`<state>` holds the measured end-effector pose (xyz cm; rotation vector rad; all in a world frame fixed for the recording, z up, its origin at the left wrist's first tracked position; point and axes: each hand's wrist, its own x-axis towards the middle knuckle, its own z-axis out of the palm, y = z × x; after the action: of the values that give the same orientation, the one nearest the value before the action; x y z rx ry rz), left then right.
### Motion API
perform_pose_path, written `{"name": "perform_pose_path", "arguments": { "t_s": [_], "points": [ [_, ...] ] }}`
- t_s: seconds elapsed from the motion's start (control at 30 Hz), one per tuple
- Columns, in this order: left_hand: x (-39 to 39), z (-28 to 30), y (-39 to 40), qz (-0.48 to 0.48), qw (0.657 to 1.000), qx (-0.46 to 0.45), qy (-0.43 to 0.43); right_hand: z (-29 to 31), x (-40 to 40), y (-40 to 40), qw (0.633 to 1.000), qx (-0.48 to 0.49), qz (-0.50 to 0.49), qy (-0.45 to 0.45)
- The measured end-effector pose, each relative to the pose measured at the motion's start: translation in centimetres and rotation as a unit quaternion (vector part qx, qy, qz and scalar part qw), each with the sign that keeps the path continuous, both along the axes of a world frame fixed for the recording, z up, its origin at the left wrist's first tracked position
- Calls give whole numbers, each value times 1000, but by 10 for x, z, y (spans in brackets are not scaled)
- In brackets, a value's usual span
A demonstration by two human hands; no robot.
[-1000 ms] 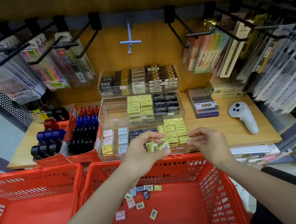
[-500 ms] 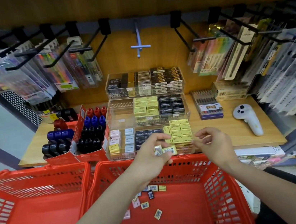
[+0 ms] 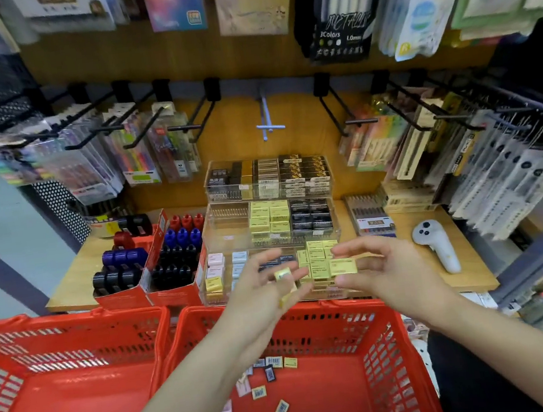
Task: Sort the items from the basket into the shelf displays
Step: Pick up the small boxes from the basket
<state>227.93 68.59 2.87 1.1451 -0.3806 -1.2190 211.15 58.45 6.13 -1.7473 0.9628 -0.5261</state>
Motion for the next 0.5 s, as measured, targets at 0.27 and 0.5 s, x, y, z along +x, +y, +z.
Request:
{"name": "perform_pose_path", "arguments": {
  "t_s": [0.27,0.5],
  "points": [
    [7,-2,14,-47,994,21,96,7,12,3,997,-70,17,-37],
    [5,1,12,-41,999,26,-6,-1,9,0,965,250,-14,-82]
  ]
}}
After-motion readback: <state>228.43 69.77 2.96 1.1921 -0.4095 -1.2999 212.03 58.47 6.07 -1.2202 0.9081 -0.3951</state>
